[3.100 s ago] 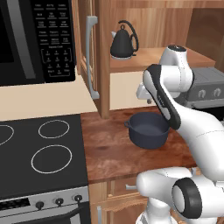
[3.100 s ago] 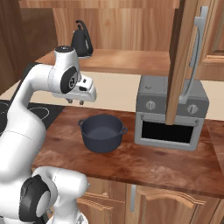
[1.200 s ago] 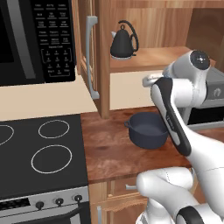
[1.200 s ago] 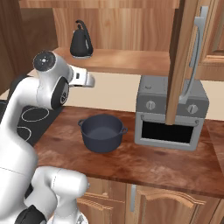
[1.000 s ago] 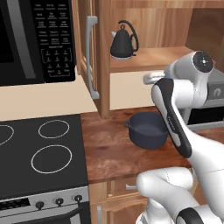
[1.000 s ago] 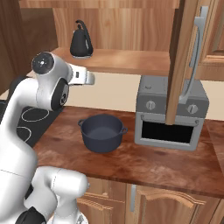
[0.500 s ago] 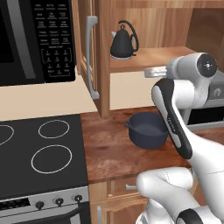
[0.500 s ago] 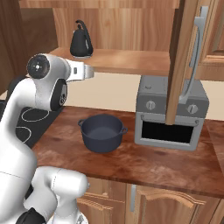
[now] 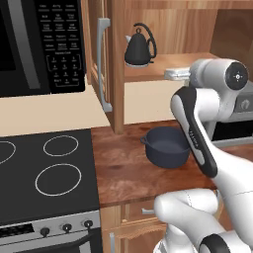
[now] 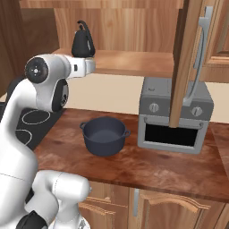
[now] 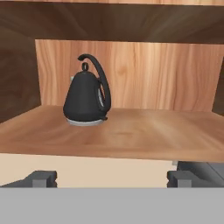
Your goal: Pick the kettle from the cabinet and place it on a stove burner. Then pick the pot from the counter and place it on another stove burner. Finally, turn both burners on.
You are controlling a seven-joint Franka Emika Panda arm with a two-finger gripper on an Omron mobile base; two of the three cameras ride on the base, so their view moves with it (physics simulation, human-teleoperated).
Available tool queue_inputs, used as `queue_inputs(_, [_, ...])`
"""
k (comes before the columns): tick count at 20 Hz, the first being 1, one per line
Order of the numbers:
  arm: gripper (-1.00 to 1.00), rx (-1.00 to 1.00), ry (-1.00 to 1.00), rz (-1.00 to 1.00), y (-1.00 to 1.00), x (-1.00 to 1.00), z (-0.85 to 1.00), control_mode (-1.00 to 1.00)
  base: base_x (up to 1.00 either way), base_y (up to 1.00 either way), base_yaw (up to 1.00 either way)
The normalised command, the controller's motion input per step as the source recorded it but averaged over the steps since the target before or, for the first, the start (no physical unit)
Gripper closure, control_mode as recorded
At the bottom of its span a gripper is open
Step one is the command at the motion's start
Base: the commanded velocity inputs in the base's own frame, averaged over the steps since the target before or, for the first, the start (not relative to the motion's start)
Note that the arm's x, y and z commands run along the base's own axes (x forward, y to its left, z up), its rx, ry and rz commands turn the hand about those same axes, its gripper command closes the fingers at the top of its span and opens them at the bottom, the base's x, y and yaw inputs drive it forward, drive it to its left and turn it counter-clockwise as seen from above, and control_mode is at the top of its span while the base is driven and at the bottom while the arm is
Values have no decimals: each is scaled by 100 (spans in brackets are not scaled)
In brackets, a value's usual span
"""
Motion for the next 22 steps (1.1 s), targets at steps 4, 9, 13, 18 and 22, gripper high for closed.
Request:
queue_inputs(4, [-100,0,-1,0,0,9,22,-100,0,0,0])
queue_inputs(9, [-100,0,0,0,-3,22,20,-100,0,0,0])
queue_inputs(13, [-100,0,0,0,-3,25,16,-100,0,0,0])
queue_inputs(18, [-100,0,-5,0,-1,18,7,-100,0,0,0])
queue_inputs(22, [-100,0,-2,1,0,3,1,-100,0,0,0])
